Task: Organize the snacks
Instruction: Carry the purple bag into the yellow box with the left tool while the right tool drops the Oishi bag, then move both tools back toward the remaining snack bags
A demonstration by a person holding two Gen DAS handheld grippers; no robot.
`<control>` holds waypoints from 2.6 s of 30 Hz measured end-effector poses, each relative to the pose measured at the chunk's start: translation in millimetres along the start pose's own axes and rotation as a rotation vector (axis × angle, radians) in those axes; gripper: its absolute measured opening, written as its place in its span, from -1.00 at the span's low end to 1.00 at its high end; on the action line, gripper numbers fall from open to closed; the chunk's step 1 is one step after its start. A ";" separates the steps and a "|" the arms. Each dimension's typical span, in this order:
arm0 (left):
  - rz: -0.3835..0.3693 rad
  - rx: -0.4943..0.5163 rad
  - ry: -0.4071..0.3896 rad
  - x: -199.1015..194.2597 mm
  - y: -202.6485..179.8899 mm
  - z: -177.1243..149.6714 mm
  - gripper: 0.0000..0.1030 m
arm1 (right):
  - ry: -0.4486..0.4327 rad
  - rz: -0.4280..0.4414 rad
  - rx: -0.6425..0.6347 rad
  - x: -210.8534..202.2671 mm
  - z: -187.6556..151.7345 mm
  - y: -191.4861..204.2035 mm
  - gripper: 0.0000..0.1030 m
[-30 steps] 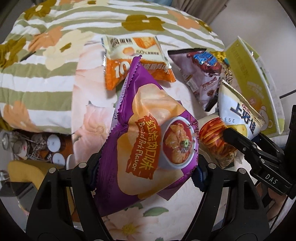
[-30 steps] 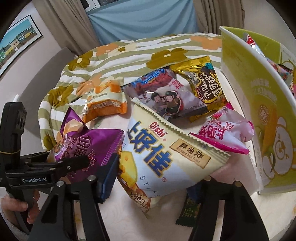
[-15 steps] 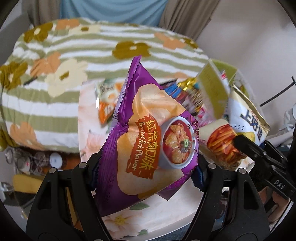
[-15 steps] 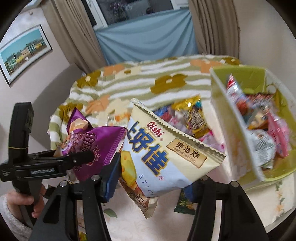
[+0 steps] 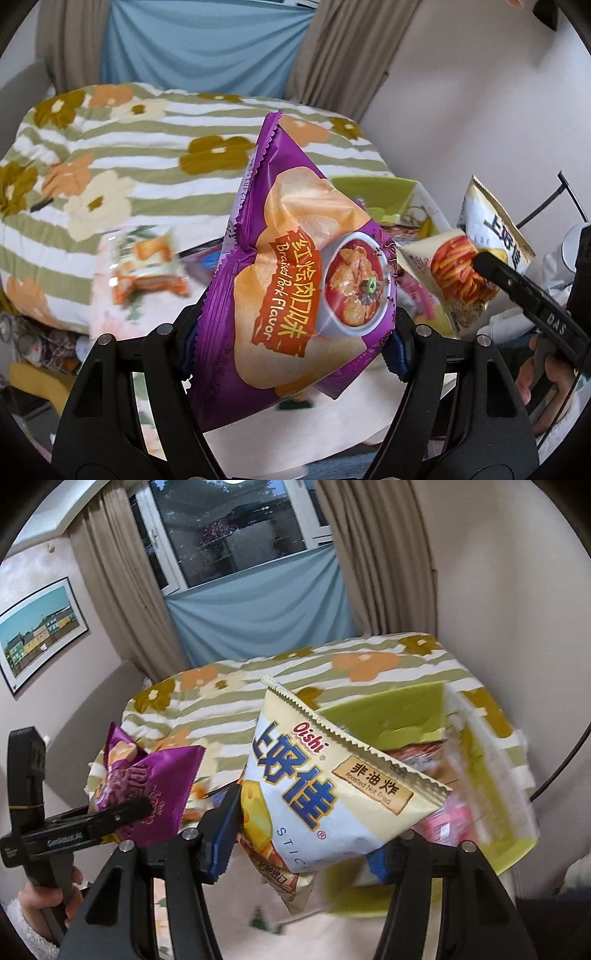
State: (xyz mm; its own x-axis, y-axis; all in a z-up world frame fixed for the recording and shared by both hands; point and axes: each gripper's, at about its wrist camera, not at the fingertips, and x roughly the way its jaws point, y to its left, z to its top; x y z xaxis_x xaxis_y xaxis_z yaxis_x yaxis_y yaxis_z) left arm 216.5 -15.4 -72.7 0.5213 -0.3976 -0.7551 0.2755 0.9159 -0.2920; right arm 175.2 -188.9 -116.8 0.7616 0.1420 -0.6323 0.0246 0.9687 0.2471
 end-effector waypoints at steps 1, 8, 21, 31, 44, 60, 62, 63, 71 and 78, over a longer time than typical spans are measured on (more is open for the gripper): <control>-0.001 0.008 0.000 4.9 -12.5 0.8 0.41 | -0.003 -0.004 0.007 -2.3 3.3 -12.0 0.06; -0.026 0.029 0.035 57.0 -96.3 11.5 0.42 | -0.006 -0.022 0.023 -10.7 17.3 -82.5 0.06; -0.006 0.017 0.132 146.9 -172.7 19.3 0.63 | 0.024 -0.012 -0.004 0.8 50.3 -157.3 0.06; 0.066 -0.034 0.120 142.9 -148.5 15.5 0.98 | 0.050 0.052 -0.035 38.5 66.6 -165.0 0.06; 0.113 -0.080 0.113 131.8 -129.3 16.9 0.98 | 0.102 0.105 -0.099 88.8 87.9 -153.4 0.31; 0.106 -0.085 0.082 108.4 -136.5 -1.7 0.98 | 0.038 0.102 -0.075 54.9 61.1 -155.2 0.79; 0.109 -0.080 0.073 100.0 -136.2 -4.3 0.98 | 0.033 0.106 -0.076 48.8 59.0 -152.9 0.79; 0.111 -0.079 0.068 95.4 -135.1 -5.8 0.98 | 0.032 0.110 -0.076 46.5 58.3 -151.9 0.79; 0.157 -0.105 0.003 42.9 -105.6 -19.2 0.98 | 0.039 0.127 -0.085 24.5 53.4 -127.1 0.79; 0.195 -0.169 -0.063 -8.8 -42.9 -35.4 0.98 | 0.029 0.144 -0.126 4.9 41.2 -85.5 0.79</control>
State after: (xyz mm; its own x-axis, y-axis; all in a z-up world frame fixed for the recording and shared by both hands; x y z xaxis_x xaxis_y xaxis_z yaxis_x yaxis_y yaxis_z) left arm 171.5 -49.2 -74.3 0.6024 -0.2104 -0.7700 0.0285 0.9697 -0.2427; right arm 203.5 -279.4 -110.8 0.7326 0.2851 -0.6181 -0.1661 0.9555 0.2439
